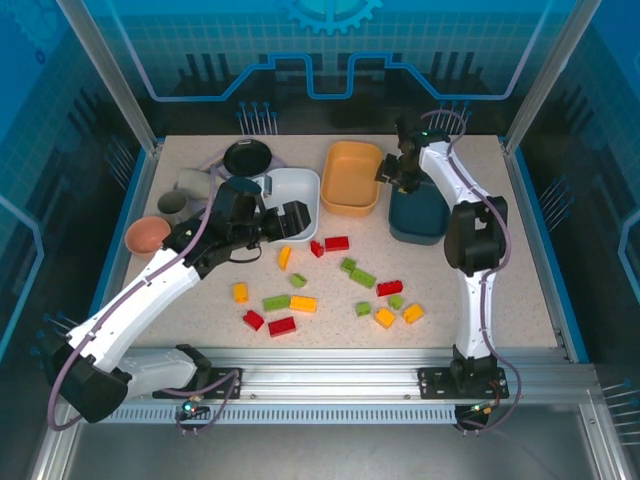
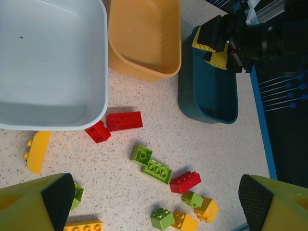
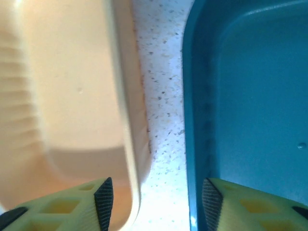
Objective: Sort the legos into containers by color
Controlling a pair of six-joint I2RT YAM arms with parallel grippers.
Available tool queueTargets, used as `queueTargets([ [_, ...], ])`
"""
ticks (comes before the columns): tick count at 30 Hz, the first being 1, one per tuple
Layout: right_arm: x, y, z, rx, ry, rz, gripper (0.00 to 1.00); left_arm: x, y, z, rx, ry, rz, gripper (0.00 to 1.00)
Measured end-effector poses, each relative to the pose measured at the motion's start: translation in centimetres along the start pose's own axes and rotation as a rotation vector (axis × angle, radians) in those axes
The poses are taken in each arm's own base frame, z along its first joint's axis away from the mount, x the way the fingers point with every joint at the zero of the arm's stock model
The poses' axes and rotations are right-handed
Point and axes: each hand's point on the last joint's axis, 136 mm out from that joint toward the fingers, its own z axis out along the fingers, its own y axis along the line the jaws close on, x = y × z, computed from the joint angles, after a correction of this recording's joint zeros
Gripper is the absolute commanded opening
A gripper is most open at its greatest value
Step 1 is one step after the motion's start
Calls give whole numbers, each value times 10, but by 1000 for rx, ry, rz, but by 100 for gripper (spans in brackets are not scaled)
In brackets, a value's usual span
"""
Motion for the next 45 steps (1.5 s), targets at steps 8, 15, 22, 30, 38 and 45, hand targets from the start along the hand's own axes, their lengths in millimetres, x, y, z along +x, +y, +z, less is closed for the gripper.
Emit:
queueTargets([
  [8,-2,5,2,1,5,-26,76,-2,-2,-5,10,-10,1,92],
  [15,8,-6,25,47,73,-49,79,-1,-1,-5,7,-7,0,92],
  [22,0,-3,52,55,101,-74,64,0,0,-4,4,-4,0,92],
  [30,10,-11,62,91,145,-81,36,1,1,-4,-1,1,0,92],
  [38,23,-6,62,137,140,-142,21,3,3,0,-12,12,0,92],
  [45,69,-1,41,171,158,-200,13,4,4,1,-13,14,0,92],
])
